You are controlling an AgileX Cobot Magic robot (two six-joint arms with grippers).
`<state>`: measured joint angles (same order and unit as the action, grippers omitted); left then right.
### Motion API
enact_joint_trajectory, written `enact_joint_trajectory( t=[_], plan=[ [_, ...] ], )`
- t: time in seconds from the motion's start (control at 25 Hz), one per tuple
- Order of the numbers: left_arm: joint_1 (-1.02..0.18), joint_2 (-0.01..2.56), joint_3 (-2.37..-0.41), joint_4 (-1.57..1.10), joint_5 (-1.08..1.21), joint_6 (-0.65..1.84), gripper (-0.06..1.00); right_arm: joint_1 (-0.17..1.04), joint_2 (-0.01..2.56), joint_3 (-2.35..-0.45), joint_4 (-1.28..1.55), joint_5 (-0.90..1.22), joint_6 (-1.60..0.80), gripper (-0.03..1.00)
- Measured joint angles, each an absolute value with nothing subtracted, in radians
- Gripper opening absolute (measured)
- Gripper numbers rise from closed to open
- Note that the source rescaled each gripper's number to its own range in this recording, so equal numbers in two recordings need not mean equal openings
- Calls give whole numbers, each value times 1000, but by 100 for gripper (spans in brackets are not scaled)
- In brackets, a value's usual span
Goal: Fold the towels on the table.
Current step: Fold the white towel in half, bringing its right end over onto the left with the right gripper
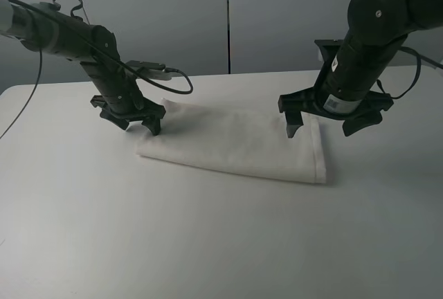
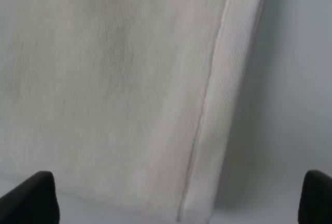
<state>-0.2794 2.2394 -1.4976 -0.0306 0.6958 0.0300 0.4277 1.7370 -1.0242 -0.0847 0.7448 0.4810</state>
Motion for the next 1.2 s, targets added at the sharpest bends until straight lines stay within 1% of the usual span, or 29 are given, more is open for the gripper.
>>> enact_joint_trajectory(
  t=[0.56,0.76,0.96,1.08,1.2],
  plan=[
    [-279,2267,-1530,-30,742,31,98,428,1757,-1036,-84,745,501,100],
    [-279,2268,-1533,-25,753,29,98,426,1873,-1149,-84,821,493,100],
    [-279,2268,-1534,-25,755,29,98,389,1996,-1276,-28,899,447,100],
    [-279,2268,-1536,-25,759,38,98,349,2034,-1301,53,908,389,100],
    [-279,2269,-1536,-25,760,40,98,323,2039,-1301,70,911,361,100]
  ],
)
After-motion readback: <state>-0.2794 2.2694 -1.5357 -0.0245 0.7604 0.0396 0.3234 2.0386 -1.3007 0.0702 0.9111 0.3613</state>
